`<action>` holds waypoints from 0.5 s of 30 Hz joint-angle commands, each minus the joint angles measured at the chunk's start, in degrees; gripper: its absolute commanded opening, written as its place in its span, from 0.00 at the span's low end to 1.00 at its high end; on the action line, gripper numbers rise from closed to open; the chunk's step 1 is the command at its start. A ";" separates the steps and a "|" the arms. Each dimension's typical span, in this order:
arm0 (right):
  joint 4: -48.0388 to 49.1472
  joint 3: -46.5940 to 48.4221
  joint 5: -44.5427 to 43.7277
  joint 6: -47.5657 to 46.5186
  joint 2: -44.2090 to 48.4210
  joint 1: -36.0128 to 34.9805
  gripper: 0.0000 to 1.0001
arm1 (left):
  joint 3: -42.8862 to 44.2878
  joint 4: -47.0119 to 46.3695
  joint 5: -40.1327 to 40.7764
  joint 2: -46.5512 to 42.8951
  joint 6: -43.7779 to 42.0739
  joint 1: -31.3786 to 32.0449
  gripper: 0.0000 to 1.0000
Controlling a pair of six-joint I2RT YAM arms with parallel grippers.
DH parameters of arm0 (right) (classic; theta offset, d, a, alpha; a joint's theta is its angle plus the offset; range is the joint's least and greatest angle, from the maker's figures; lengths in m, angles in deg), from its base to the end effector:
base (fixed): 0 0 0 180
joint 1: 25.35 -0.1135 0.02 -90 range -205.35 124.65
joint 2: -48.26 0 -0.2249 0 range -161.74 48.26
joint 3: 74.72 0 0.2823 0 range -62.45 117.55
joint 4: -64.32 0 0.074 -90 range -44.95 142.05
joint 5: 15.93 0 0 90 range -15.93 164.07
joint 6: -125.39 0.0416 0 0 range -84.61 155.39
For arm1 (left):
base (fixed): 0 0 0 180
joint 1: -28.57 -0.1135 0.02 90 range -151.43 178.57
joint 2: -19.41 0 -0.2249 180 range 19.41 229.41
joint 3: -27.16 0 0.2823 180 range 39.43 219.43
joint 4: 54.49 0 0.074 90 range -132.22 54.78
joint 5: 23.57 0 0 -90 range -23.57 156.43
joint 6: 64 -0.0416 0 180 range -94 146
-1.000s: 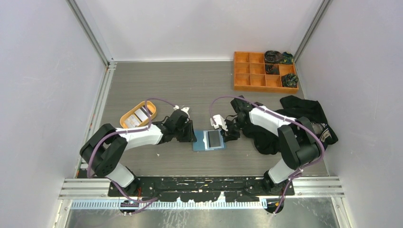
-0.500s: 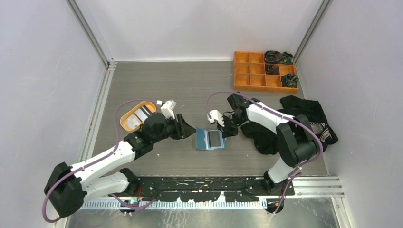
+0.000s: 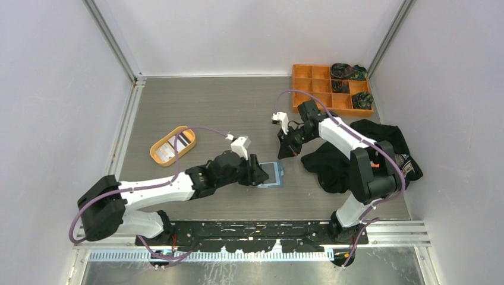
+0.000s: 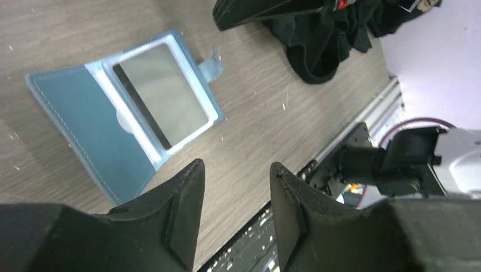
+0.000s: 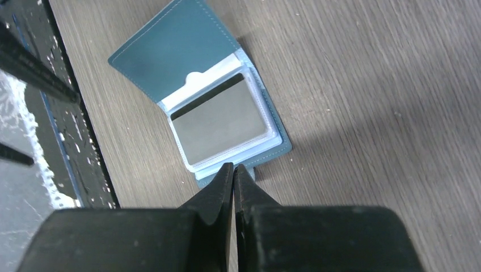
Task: Put the credit cards into the card holder
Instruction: Open the card holder at the center of the board.
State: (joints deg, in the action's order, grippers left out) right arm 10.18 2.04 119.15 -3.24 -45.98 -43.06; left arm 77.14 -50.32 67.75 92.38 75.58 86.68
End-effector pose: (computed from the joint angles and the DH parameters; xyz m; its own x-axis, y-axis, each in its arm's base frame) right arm 0.3135 0.1310 0.1549 -0.4393 -0.6030 -0.6658 -0.8983 0.2922 0.3281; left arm 0.1682 -0.2685 0.1655 -0.7943 -0.1640 -0.5849 0.3598 0.6488 -0.6705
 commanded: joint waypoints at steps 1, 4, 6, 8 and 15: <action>2.01 2.90 -0.28 10.84 -1.18 0.57 0.09 | 6.14 5.77 15.71 4.08 -3.84 2.13 0.49; 2.67 3.42 -1.94 13.44 -1.84 0.67 0.09 | 8.95 7.81 18.48 8.50 -0.42 2.22 0.52; 2.87 3.63 -2.88 14.39 -2.21 0.77 0.09 | 12.08 12.26 20.53 11.37 1.65 2.71 0.54; 2.93 3.92 -3.55 14.87 -2.39 0.88 0.09 | 15.31 17.42 25.26 14.54 4.10 3.64 0.56; 3.02 4.42 -4.54 16.34 -2.23 1.68 0.09 | 25.55 29.85 28.82 22.43 9.45 5.24 0.60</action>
State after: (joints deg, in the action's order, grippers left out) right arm 11.80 3.94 115.24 11.01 -48.64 -41.95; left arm 96.64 -29.27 90.29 112.40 81.03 90.81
